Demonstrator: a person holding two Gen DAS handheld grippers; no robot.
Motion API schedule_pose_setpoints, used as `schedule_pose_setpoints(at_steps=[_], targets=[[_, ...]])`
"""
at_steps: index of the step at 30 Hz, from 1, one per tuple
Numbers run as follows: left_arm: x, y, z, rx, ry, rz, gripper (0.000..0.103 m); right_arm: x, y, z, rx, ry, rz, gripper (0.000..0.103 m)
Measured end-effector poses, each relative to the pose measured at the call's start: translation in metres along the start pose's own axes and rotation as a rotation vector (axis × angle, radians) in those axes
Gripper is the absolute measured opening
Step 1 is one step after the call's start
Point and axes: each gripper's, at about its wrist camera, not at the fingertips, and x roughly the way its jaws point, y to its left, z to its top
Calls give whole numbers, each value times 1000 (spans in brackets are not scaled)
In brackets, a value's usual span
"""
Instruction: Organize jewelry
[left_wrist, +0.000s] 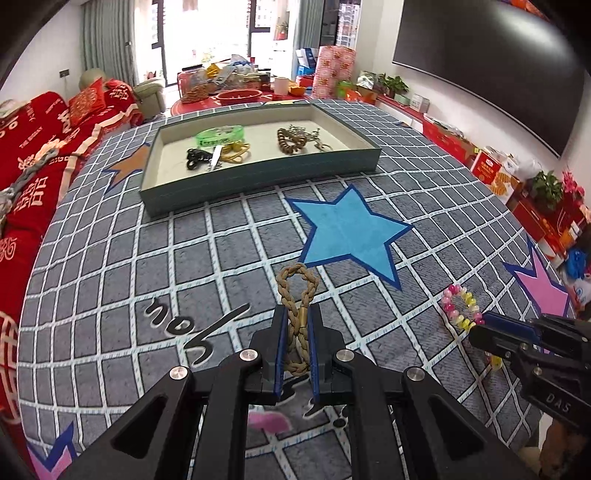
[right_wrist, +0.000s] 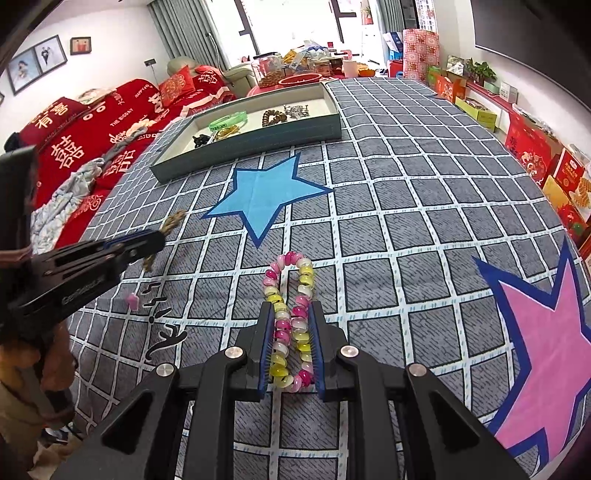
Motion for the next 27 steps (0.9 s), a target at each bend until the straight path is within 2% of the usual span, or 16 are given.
schedule_pose_setpoints(at_steps=[2,5,6,7,13,18,22,27], targets=[[-1,2,-2,-13,-1,-1,24,4,-2,1,10,12,-1,20],[-1,3,-6,-19,3,-3,24,9,-9,0,57,36,43,39],[-1,3,-6,-19,3,-2,24,8,-9,1,62,35,43,50],[-1,3,-7,-18,4,-2,24,7,-9,1,61,31,34,53],[0,3,-11,-20,9,5,24,1,-20,2,109,4,17,53],[-1,3,-15,-20,14,10,24,-5,-20,-1,57,16,55,53],[-1,2,-17,-16,16,14,24,-15,-25,-2,75,-12,128,66],[-1,1,-18,-13,16,17,24,-10,-32,-2,79,14,34,67]])
